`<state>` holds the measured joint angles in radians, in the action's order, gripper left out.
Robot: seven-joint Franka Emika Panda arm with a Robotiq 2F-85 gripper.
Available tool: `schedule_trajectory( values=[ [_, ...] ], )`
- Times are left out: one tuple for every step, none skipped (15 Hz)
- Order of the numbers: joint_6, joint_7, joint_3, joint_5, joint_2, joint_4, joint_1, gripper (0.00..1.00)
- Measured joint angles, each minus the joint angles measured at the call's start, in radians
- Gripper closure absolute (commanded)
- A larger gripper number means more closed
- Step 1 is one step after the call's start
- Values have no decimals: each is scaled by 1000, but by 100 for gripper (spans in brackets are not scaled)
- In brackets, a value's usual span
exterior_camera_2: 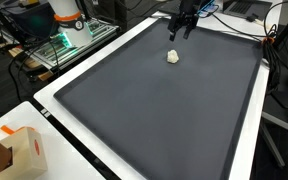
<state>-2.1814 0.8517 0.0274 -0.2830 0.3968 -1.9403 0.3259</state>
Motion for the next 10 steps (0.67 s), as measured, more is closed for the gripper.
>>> schedule_trajectory(
  values=[
    [6, -10, 6, -25, 2, 0, 10, 0],
    [13, -20, 11, -51, 4, 0, 21, 0],
    [18, -31, 16, -76, 5, 0, 31, 0],
    [21, -45, 21, -102, 6, -1, 40, 0],
    [22, -57, 26, -124, 6, -3, 49, 0],
    [23, -70, 30, -149, 6, -5, 58, 0],
    [23, -82, 34, -174, 7, -7, 67, 0],
    [23, -95, 38, -195, 6, -9, 74, 0],
    [23, -109, 42, -214, 6, -12, 81, 0],
    [23, -124, 47, -231, 6, -16, 85, 0]
  ],
)
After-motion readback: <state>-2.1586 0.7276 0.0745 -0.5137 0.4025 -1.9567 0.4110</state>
